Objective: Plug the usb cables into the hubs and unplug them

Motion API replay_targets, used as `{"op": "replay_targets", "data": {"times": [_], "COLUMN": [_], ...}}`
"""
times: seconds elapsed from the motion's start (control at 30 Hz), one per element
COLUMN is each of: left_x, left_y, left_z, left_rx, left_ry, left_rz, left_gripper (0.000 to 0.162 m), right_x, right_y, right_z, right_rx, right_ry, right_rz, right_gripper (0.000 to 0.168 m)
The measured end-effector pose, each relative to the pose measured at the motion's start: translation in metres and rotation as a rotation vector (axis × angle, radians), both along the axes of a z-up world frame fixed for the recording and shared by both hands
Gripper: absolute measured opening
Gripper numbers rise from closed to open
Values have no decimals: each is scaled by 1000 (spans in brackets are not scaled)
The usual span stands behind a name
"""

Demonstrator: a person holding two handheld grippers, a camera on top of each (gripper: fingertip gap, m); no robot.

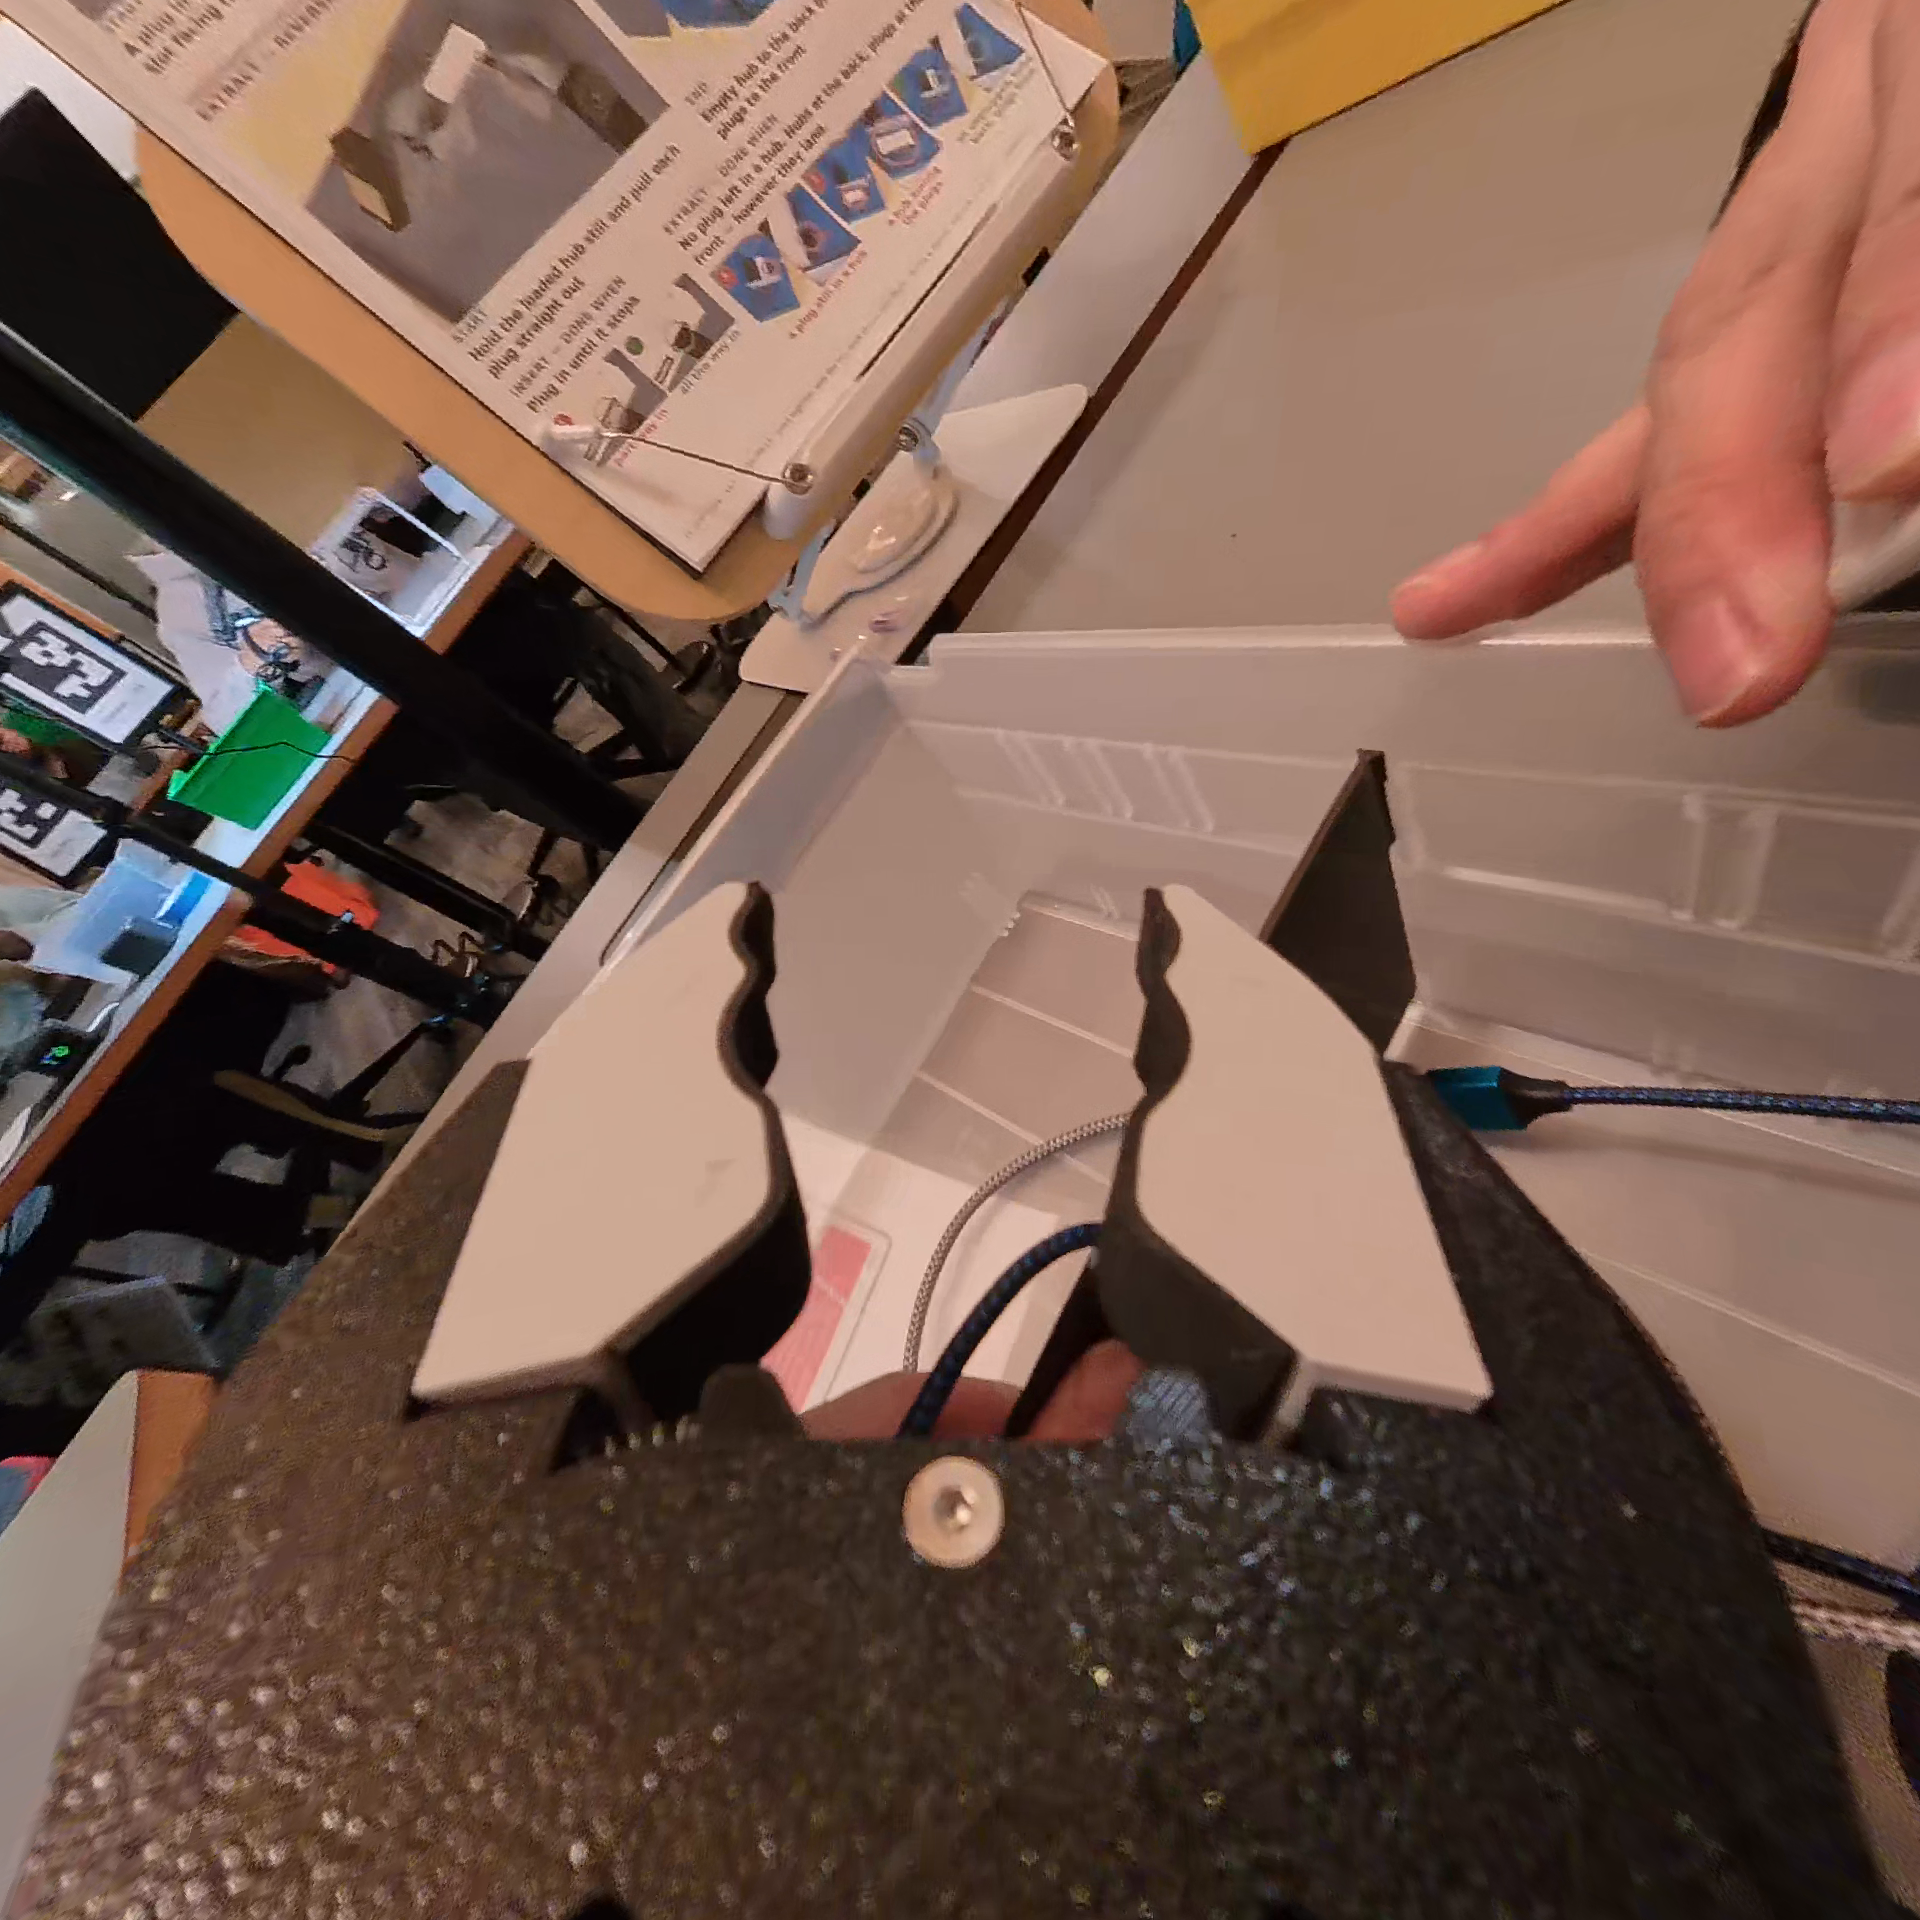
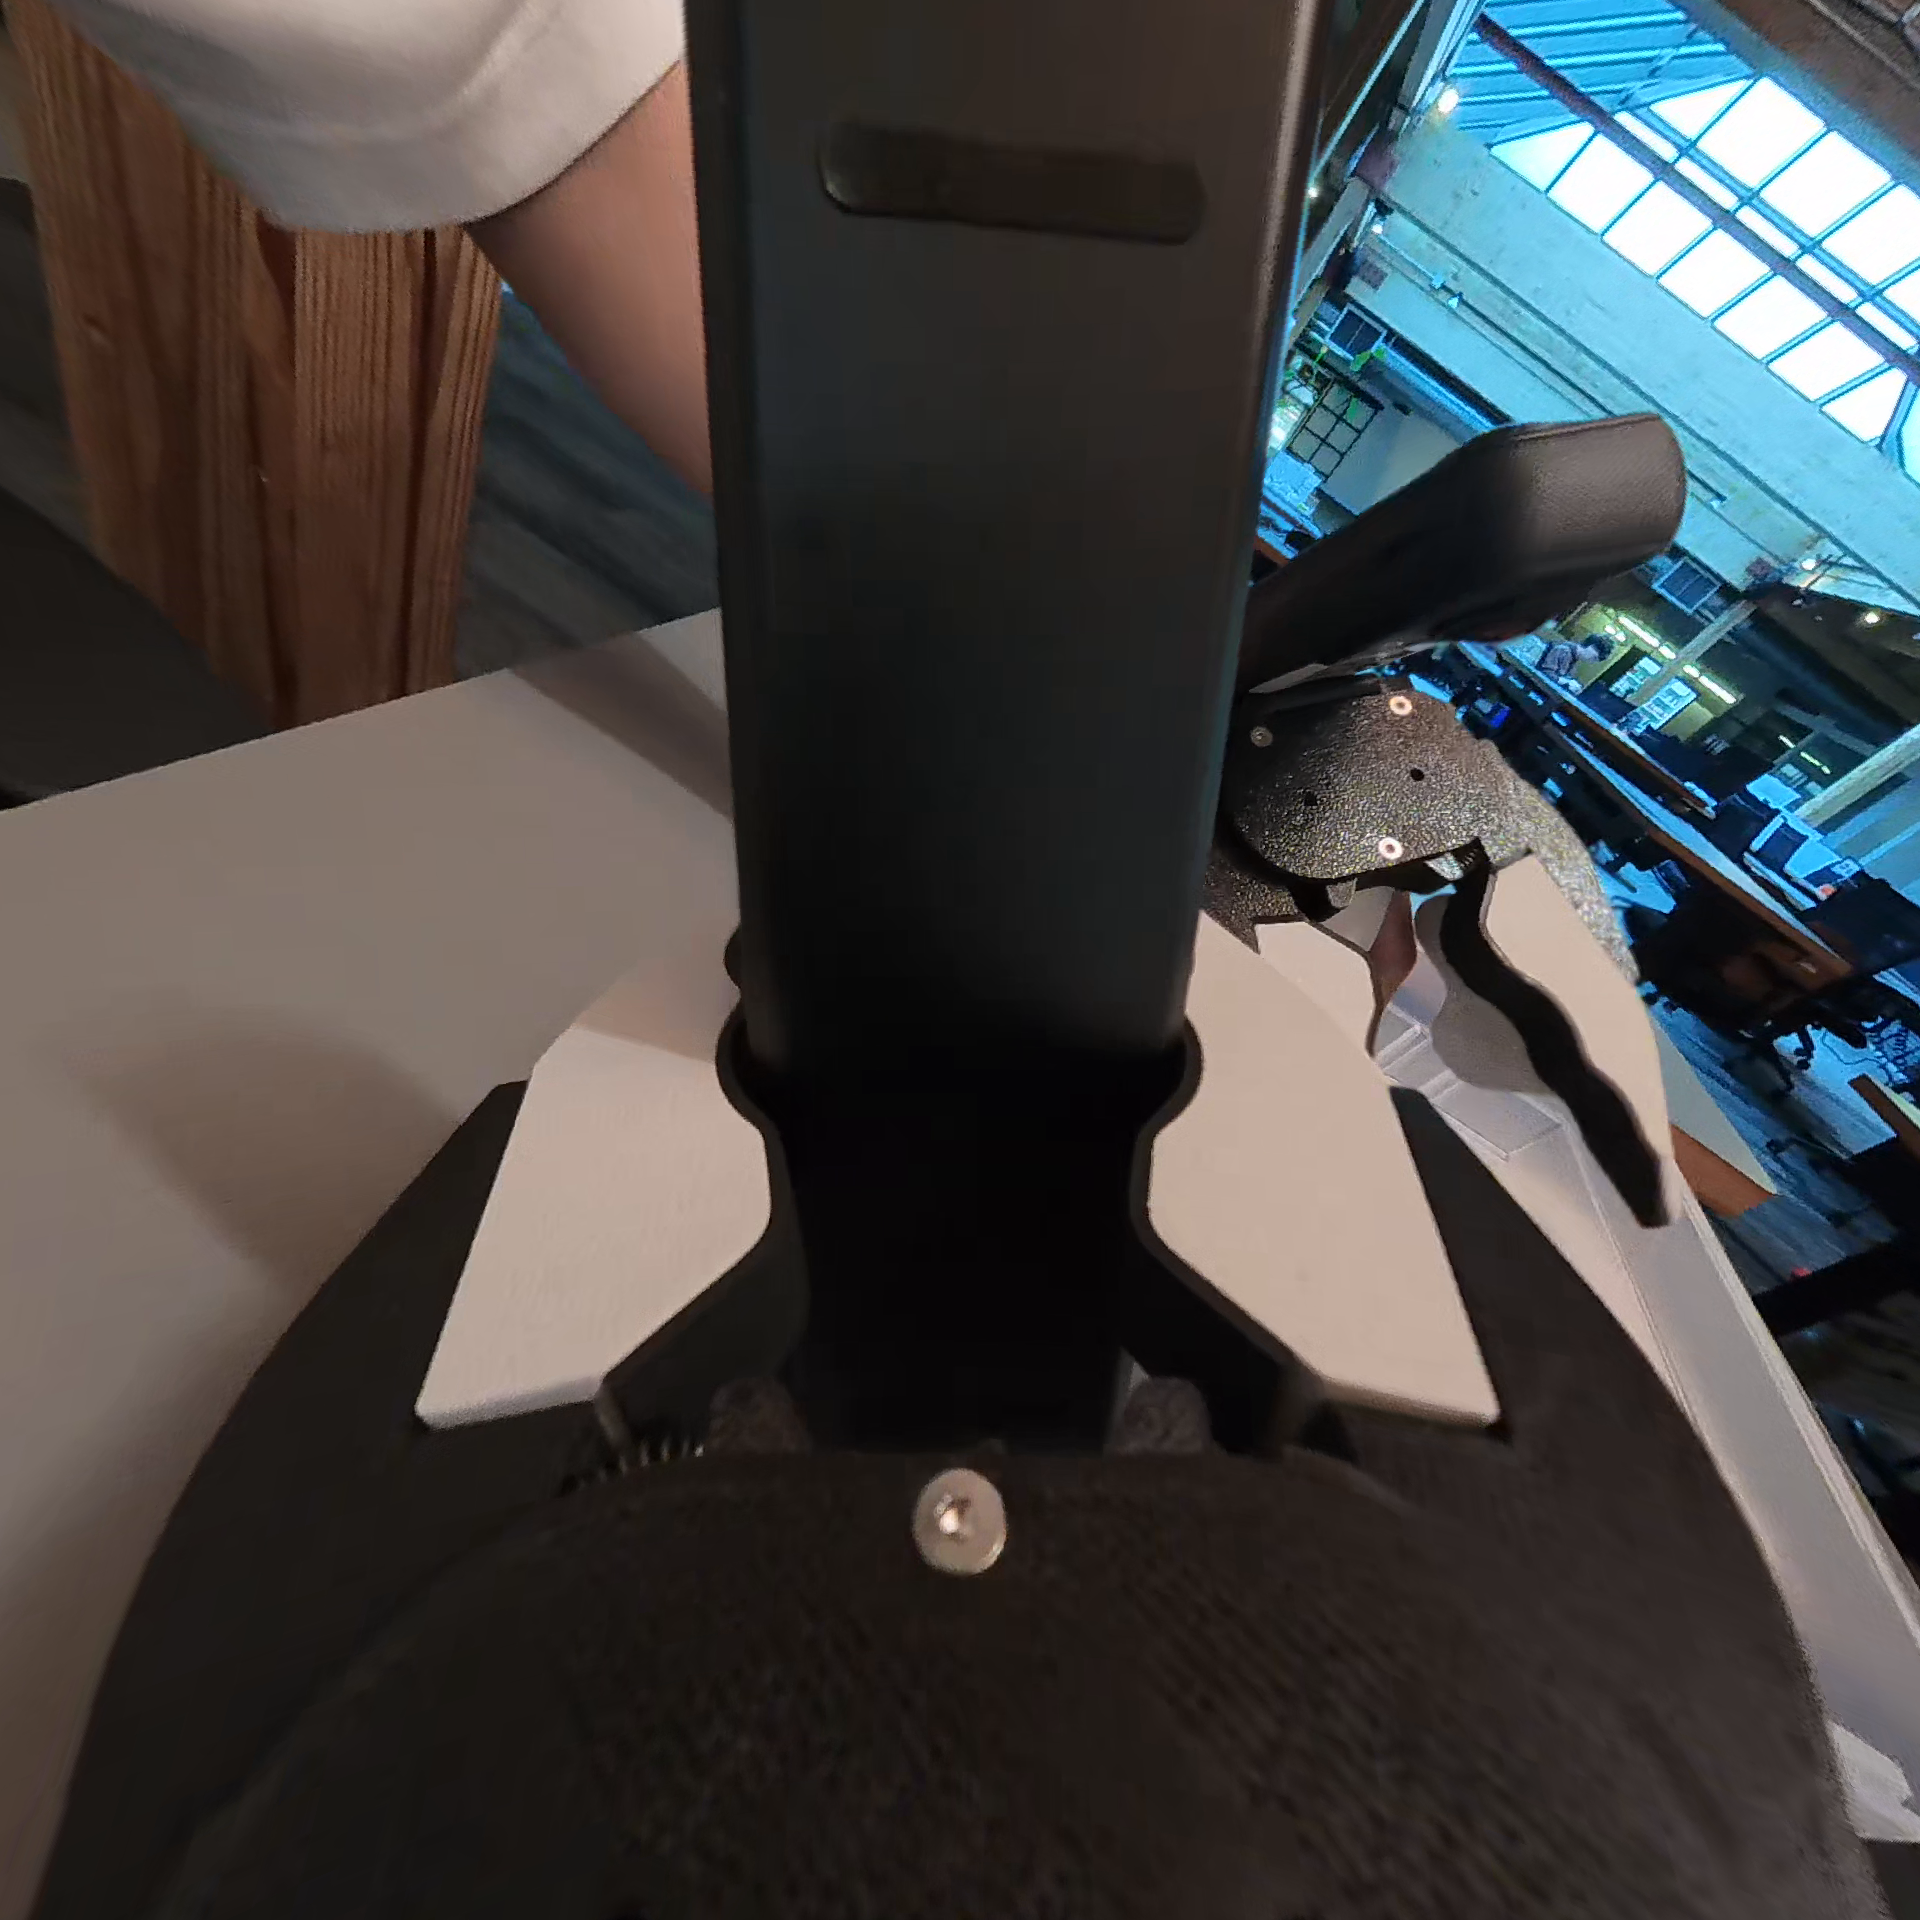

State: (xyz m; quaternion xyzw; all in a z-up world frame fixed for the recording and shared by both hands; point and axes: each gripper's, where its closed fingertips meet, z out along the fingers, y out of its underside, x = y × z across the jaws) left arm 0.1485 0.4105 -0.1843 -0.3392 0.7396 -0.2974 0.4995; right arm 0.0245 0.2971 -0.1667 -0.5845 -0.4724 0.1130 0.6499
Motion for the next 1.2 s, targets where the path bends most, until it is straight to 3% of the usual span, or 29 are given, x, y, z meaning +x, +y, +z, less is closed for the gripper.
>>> {"op": "replay_targets", "data": {"times": [0.17,0.3,0.37,0.53,0.63,0.73,1.2], "left_x": [0,-7,-10,-8,-5,-6,-5], "left_y": [3,-9,-12,-11,-8,-9,-5], "left_z": [-1,-20,-24,-27,-22,-16,-13], "left_rx": [-66,-63,-46,-270,-224,-124,-153], "left_ry": [43,321,417,405,302,187,176], "left_rz": [0,-101,-147,-138,-127,-136,-92], "left_gripper": [78,28,18,28,38,34,53], "right_x": [0,-1,-2,-3,-3,-4,-5], "right_y": [2,3,4,5,5,6,6], "right_z": [1,1,0,0,-1,-1,-1], "right_rx": [-5,-4,-8,-13,-20,-18,-36], "right_ry": [13,4,-8,-13,-18,-19,-20], "right_rz": [-2,-3,-7,-8,-10,-10,-18], "right_gripper": [72,73,73,73,73,73,73]}}
